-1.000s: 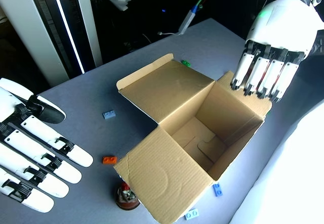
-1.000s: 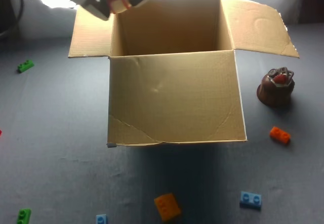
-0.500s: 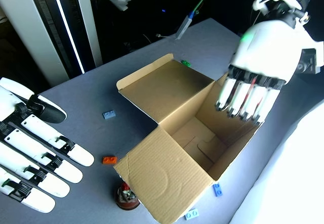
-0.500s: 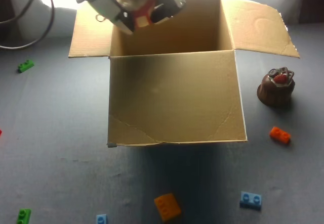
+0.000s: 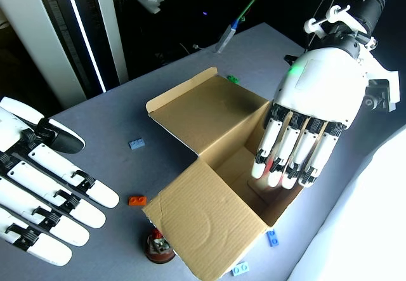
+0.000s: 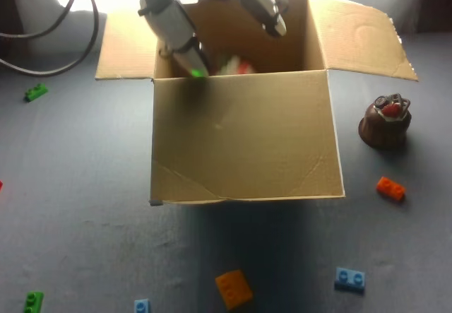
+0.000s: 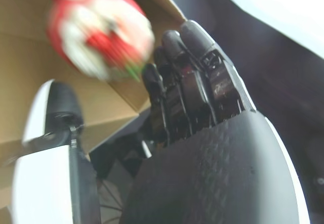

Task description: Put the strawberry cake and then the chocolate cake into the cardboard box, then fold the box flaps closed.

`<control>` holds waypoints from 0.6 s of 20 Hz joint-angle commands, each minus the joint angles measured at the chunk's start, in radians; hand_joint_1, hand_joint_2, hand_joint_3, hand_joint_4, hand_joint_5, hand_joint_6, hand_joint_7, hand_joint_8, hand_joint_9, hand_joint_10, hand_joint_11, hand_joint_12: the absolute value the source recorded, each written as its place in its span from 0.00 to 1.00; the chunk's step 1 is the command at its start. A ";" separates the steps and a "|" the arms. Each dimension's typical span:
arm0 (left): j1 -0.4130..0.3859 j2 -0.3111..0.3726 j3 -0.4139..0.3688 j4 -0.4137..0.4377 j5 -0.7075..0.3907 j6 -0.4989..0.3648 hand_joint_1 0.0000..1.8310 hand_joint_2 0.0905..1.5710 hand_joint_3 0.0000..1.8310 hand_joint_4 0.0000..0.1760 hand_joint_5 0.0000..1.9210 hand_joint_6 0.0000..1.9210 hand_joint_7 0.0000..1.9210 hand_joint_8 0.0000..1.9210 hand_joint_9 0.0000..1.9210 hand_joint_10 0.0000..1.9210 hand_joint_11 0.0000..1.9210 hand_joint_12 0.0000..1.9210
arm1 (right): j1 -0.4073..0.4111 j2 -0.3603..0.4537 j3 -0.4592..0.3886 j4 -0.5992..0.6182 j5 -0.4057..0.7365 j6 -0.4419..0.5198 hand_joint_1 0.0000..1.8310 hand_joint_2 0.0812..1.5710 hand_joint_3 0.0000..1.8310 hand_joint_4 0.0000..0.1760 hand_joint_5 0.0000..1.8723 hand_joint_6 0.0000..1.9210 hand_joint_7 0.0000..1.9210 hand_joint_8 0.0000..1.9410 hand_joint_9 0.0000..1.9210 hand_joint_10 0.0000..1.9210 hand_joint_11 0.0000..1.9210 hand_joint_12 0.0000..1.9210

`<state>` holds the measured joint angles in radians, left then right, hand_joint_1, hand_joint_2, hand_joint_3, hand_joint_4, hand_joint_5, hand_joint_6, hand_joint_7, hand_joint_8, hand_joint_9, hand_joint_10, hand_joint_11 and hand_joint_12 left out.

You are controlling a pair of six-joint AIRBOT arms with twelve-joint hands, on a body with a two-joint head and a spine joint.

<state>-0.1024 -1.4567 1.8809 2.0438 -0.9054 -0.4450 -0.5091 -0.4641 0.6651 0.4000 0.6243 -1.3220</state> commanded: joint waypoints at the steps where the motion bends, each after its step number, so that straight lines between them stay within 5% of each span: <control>1: -0.006 0.005 -0.003 -0.071 0.034 0.010 0.28 0.55 0.00 0.45 0.15 0.00 0.16 0.00 0.19 0.01 0.02 0.56 | 0.007 0.010 0.002 -0.005 0.118 -0.003 0.22 0.69 0.00 0.00 0.05 0.00 0.05 0.00 0.05 0.00 0.00 0.10; 5: -0.006 0.005 -0.001 -0.071 0.037 0.019 0.20 0.47 0.00 0.66 0.03 0.00 0.06 0.00 0.09 0.00 0.00 0.48 | 0.009 0.009 0.002 -0.005 0.085 -0.005 0.22 0.69 0.00 0.00 0.05 0.00 0.05 0.00 0.04 0.00 0.00 0.07; 8: -0.017 0.005 0.011 -0.071 0.042 0.032 0.17 0.47 0.00 0.62 0.03 0.00 0.05 0.00 0.07 0.00 0.00 0.42 | 0.026 -0.011 0.009 -0.005 0.078 -0.001 0.22 0.69 0.00 0.00 0.05 0.00 0.05 0.00 0.04 0.00 0.00 0.06; 9: -0.024 0.005 0.021 -0.071 0.043 0.033 0.14 0.49 0.00 0.61 0.03 0.00 0.05 0.00 0.06 0.00 0.00 0.39 | 0.039 -0.022 0.018 -0.005 0.062 0.024 0.21 0.70 0.00 0.00 0.05 0.00 0.07 0.00 0.05 0.00 0.00 0.15; 11: -0.041 0.004 0.047 -0.071 0.046 0.042 0.14 0.49 0.00 0.61 0.04 0.00 0.06 0.00 0.06 0.00 0.00 0.38 | 0.070 -0.051 0.060 -0.004 0.001 0.146 0.22 0.69 0.00 0.00 0.05 0.00 0.06 0.00 0.05 0.00 0.00 0.15; 12: -0.050 0.002 0.061 -0.070 0.046 0.044 0.14 0.50 0.00 0.59 0.05 0.00 0.07 0.00 0.07 0.00 0.00 0.38 | 0.072 -0.060 0.079 -0.004 -0.014 0.203 0.22 0.70 0.00 0.00 0.02 0.00 0.03 0.00 0.02 0.00 0.00 0.01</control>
<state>-0.1421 -1.4593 1.9442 2.0449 -0.8837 -0.4068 -0.4500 -0.5404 0.7425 0.3958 0.5209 -1.1175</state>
